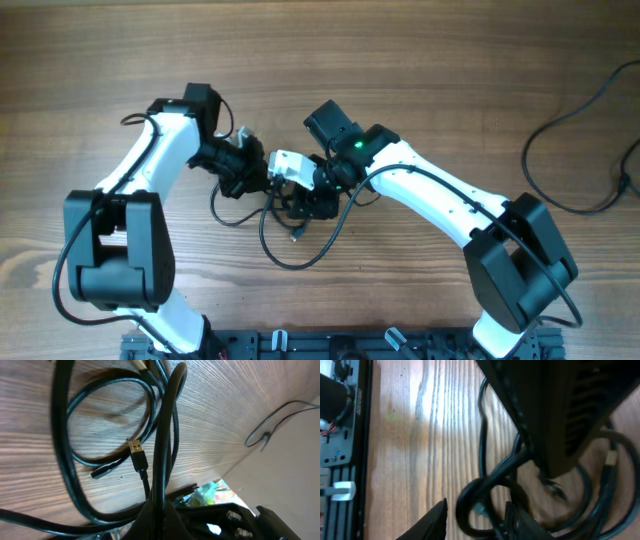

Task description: Untangle cables

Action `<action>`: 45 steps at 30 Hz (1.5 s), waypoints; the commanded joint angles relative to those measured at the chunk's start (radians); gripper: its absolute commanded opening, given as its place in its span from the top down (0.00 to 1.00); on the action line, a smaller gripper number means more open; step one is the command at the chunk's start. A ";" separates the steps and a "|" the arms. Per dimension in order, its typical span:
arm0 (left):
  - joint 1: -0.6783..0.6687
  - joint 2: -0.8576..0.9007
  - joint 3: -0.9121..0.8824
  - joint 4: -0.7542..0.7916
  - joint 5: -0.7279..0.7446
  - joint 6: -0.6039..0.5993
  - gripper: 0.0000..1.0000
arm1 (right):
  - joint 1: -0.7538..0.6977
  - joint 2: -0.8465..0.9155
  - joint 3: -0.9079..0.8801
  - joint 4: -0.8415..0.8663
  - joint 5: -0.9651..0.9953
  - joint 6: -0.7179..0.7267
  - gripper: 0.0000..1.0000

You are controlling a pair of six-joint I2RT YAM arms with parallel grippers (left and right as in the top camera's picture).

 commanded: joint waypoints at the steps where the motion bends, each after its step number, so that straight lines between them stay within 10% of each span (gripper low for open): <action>1: 0.025 -0.010 -0.005 -0.021 0.081 0.031 0.90 | 0.001 -0.005 0.000 0.024 0.013 -0.035 0.60; 36: 0.051 -0.009 -0.005 -0.048 0.127 0.101 0.90 | -0.054 -0.005 0.000 -0.023 -0.124 -0.047 0.96; 45: 0.082 -0.010 -0.005 0.000 0.127 0.142 0.62 | -0.119 -0.005 0.000 0.016 -0.153 0.473 0.96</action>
